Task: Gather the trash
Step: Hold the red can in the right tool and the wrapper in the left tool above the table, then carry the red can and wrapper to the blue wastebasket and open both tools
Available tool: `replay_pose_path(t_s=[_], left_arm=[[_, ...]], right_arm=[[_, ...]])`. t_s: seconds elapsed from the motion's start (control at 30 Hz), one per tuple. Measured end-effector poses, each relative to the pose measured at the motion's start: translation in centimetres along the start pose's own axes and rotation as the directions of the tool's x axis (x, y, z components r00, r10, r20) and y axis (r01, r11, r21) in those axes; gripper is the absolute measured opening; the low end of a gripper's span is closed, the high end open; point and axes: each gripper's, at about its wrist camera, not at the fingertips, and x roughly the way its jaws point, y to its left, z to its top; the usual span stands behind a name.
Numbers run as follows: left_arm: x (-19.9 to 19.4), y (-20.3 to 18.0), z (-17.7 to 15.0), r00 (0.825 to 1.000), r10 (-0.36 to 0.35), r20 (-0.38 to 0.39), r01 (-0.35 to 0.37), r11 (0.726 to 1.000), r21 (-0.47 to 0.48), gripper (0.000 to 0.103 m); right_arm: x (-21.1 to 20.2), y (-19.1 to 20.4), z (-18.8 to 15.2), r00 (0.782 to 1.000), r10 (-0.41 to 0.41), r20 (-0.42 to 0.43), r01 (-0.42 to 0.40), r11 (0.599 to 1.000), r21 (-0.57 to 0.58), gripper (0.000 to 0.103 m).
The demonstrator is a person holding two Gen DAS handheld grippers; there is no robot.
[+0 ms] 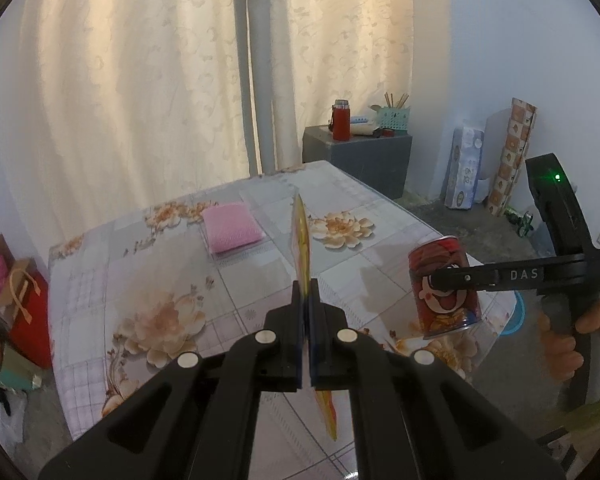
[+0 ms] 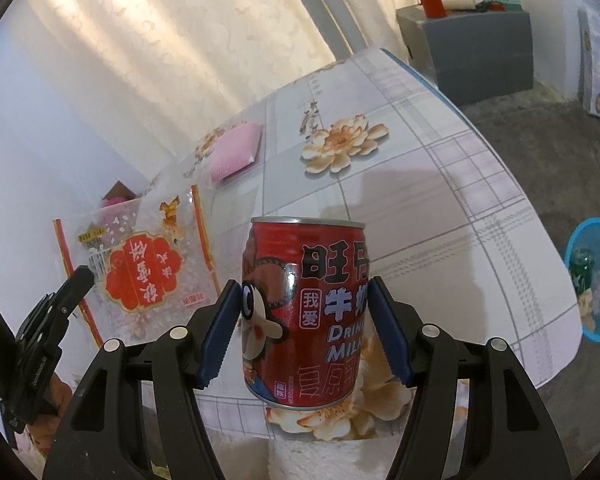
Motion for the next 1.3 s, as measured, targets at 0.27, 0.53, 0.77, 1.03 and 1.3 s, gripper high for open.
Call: replay_pose_path(t_s=[0.27, 0.53, 0.77, 1.03, 1.3], left_arm=[[-0.2, -2.3, 1.4, 0.999, 0.005, 0.043, -0.008, 0.997, 0.074, 0.002], [-0.1, -5.7, 3.4, 0.996, -0.029, 0.084, 0.016, 0.989, 0.148, 0.002], [0.4, -10.0, 6.9, 0.982, -0.143, 0.124, 0.116, 0.973, 0.199, 0.002], [3.7, -17.6, 11.7, 0.934, -0.351, 0.070, 0.325, 0.914, 0.244, 0.002], [12.5, -29.7, 13.8, 0.828, -0.525, -0.195, 0.557, 0.809, 0.189, 0.002]], right_arm=[[-2.5, -1.8, 0.0, 0.999, 0.012, 0.048, -0.013, 0.999, 0.030, 0.061], [-5.7, -4.9, -0.5, 0.995, 0.008, 0.104, -0.017, 0.996, 0.086, 0.061], [-10.4, -9.1, -0.7, 0.981, -0.044, 0.187, 0.014, 0.988, 0.157, 0.061], [-17.4, -16.6, -2.3, 0.936, -0.207, 0.284, 0.119, 0.947, 0.298, 0.061], [-19.0, -26.9, -5.6, 0.906, -0.343, 0.249, 0.187, 0.851, 0.491, 0.061]])
